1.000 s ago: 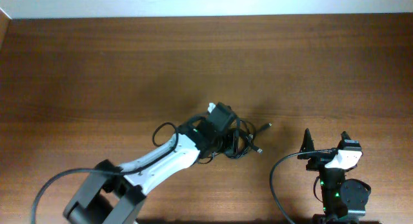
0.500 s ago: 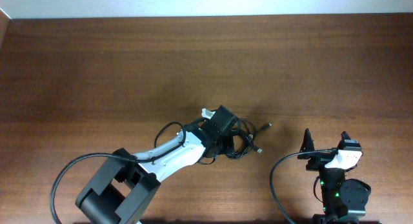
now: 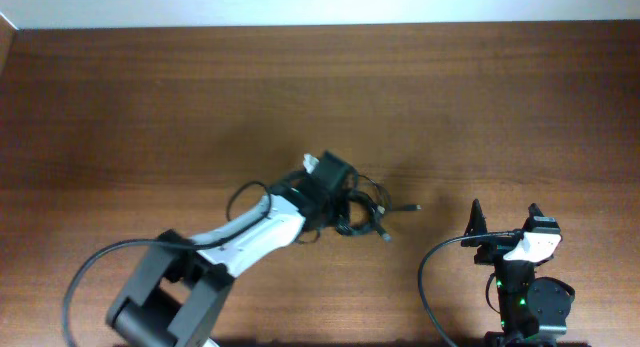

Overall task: Untangle cables
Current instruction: 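Lift the bundle with the left gripper and bring the right gripper toward it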

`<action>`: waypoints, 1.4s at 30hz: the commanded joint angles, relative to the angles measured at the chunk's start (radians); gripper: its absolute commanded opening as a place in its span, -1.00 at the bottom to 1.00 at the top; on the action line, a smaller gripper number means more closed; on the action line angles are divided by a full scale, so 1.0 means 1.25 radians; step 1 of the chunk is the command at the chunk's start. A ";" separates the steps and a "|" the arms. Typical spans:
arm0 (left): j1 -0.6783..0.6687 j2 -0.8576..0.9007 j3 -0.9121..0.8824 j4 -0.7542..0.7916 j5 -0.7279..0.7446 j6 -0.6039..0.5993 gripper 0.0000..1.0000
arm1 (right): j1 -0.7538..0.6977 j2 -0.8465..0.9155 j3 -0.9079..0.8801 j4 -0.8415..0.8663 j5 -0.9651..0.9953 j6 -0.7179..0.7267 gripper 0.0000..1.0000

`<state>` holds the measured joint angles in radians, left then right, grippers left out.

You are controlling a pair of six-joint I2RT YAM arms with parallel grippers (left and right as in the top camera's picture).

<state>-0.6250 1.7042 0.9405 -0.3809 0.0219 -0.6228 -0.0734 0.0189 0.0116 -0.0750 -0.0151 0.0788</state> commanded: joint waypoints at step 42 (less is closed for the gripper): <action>0.249 -0.220 0.038 -0.146 0.365 0.564 -1.00 | 0.048 0.667 0.393 -0.175 -0.698 0.311 0.98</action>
<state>-0.3561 1.5002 0.9539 -0.5568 0.3038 -0.0147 -0.0616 0.7391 0.4820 -0.3225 -0.7948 0.5678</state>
